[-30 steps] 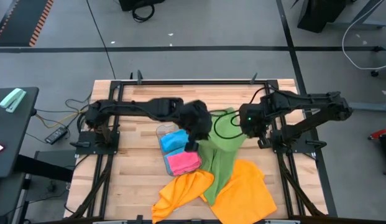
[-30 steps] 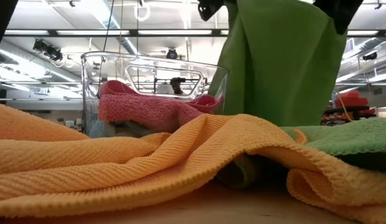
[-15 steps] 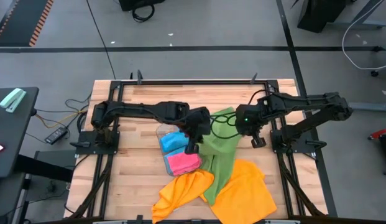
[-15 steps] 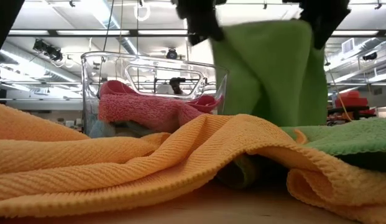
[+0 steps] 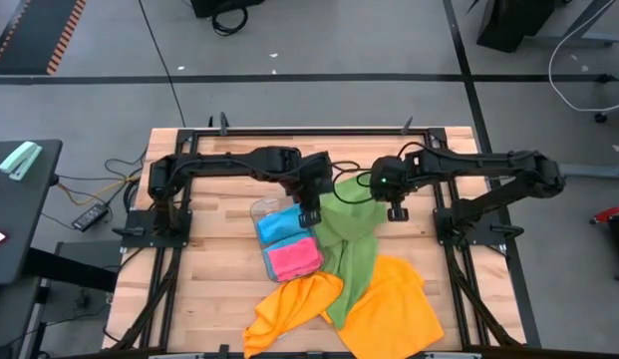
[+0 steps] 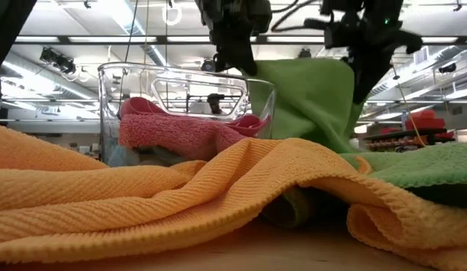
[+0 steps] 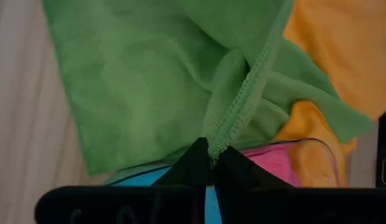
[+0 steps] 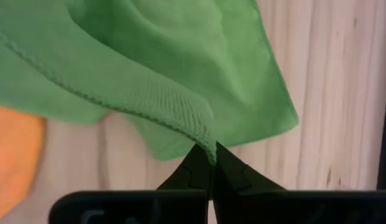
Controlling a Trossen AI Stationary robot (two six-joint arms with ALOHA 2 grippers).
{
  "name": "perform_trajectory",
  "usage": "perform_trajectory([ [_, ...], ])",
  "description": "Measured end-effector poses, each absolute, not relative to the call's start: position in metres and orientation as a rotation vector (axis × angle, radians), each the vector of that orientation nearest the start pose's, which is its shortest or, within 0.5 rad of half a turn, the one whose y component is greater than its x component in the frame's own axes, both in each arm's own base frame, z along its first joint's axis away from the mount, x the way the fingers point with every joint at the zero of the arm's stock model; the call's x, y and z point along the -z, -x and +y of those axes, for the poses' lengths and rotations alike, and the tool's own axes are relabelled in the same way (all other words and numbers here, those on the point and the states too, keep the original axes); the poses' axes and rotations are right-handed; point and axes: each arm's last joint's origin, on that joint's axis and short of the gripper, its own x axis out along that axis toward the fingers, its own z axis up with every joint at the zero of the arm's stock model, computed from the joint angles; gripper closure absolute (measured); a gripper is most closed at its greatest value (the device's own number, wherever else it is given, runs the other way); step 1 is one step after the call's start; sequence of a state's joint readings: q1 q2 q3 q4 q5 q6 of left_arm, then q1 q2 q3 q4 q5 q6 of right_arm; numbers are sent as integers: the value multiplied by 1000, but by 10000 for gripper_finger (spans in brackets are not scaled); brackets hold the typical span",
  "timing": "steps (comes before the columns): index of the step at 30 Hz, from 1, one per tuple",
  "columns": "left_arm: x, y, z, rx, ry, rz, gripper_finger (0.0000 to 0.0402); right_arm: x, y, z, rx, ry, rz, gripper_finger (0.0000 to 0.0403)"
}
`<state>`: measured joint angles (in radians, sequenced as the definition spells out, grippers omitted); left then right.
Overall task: Fold microfiber towels
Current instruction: Fold the top green towel
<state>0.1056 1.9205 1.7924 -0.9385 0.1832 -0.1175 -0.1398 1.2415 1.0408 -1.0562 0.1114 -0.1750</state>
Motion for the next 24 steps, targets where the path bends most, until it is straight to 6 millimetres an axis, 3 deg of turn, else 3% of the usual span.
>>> perform_trajectory([
  [5,-284,-409,51,-29,291,1094,388,-265,-210,-49,190,115,1301,397],
  [10,-271,-411,59,-47,306,1149,382,-274,-208,-63,267,99,1288,397],
  [15,-265,-412,69,-71,291,1157,369,-275,-204,-72,280,102,1307,397],
  [24,-258,-410,88,-127,297,1179,388,-275,-199,-83,297,102,1323,397],
])
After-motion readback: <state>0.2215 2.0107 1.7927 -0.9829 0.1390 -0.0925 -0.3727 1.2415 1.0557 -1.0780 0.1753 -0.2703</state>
